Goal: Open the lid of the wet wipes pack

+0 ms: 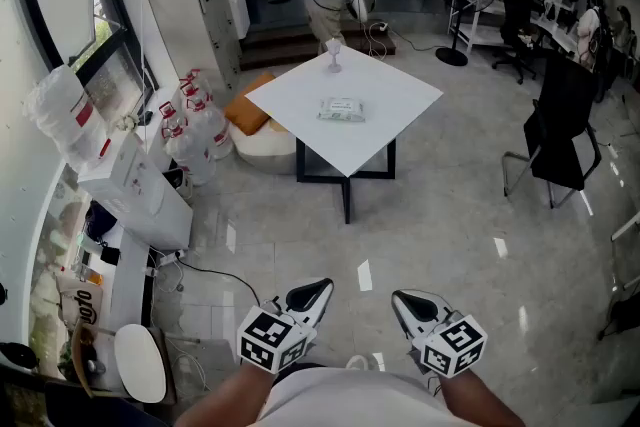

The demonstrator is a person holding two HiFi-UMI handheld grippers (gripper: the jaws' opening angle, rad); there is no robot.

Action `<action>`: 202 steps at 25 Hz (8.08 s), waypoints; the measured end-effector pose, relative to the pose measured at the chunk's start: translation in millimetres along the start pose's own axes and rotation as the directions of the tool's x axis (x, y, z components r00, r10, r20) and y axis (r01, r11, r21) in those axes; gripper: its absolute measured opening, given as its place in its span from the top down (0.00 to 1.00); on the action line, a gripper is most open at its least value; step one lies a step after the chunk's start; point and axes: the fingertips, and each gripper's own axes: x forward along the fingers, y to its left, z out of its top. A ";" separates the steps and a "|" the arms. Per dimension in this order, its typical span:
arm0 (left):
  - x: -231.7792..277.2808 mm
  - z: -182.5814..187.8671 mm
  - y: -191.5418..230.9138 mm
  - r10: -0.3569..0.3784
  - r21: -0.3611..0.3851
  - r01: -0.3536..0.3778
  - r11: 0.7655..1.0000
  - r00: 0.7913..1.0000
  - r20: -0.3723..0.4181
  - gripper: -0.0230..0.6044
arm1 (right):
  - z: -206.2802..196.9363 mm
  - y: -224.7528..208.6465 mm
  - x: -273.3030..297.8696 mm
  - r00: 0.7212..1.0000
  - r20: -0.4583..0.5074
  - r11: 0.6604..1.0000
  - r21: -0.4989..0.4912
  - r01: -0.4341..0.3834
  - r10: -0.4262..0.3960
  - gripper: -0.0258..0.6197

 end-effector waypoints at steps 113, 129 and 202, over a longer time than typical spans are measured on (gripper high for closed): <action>406.0 148.8 413.2 0.122 -0.084 -0.134 0.987 0.983 -0.135 0.96 | 195.4 -415.1 451.6 0.970 -0.178 0.981 -0.066 -0.180 0.166 0.95; 413.7 157.3 473.1 -0.019 -0.025 0.015 1.000 0.989 -0.147 0.96 | 213.8 -398.0 501.0 0.988 -0.152 0.995 -0.089 -0.040 0.026 0.95; 340.5 95.8 541.9 0.135 -0.182 -0.173 0.968 0.969 -0.206 0.96 | 78.6 -460.3 680.9 0.787 -0.586 0.678 -0.660 -0.323 -0.195 0.83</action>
